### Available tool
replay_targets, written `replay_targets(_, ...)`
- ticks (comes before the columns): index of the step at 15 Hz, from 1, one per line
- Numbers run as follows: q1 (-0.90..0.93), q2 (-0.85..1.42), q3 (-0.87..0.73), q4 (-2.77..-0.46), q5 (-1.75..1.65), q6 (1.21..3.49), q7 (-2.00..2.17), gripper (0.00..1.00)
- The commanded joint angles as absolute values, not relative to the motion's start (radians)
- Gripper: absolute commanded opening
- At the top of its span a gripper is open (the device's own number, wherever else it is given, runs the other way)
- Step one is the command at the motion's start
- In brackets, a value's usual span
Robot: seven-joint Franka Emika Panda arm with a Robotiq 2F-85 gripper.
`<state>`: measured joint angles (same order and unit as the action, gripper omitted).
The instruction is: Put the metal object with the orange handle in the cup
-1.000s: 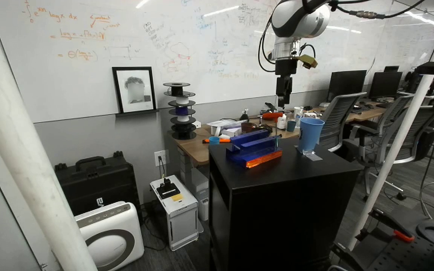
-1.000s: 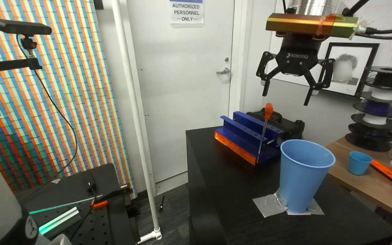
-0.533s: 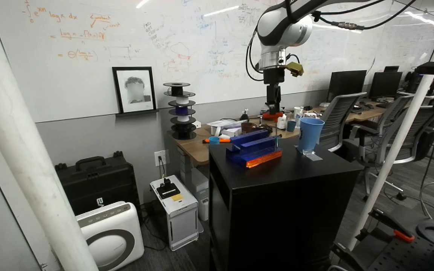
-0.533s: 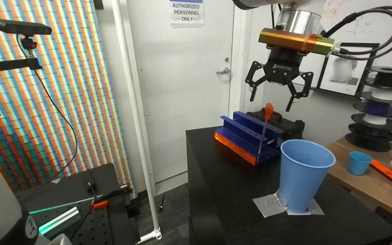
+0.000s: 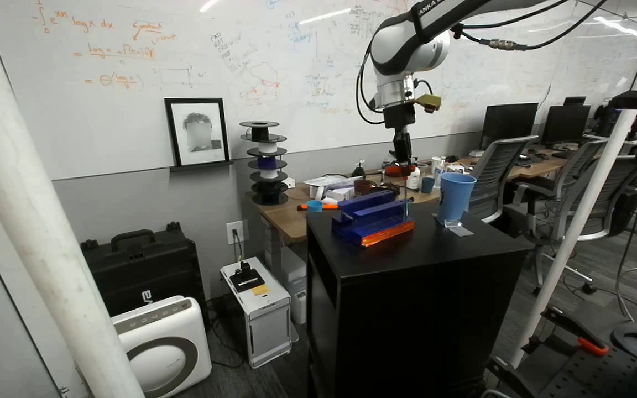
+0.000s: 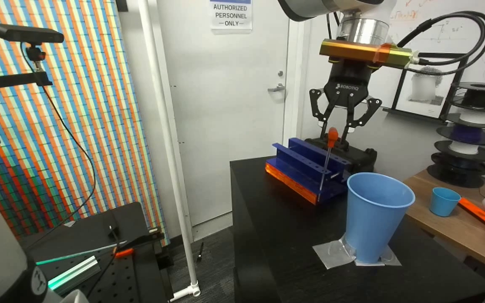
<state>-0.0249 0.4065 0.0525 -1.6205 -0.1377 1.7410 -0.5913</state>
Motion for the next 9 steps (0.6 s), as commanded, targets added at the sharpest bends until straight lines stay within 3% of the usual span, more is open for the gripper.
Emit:
replay_targets(1,-0.02,0.399,0.046,-1.59,-0.197,1.714,-0.591,0.11)
replay_targets(3,-0.025,0.396,0.046,-1.588,-0.207,1.718,-0.592,0.06)
replay_targets(4,-0.026,0.398,0.046,-1.585,-0.208,1.718,-0.593,0.1)
replay_targets(9,-0.025,0.373,0.051,-1.574,-0.191,1.708,-0.576,0.1)
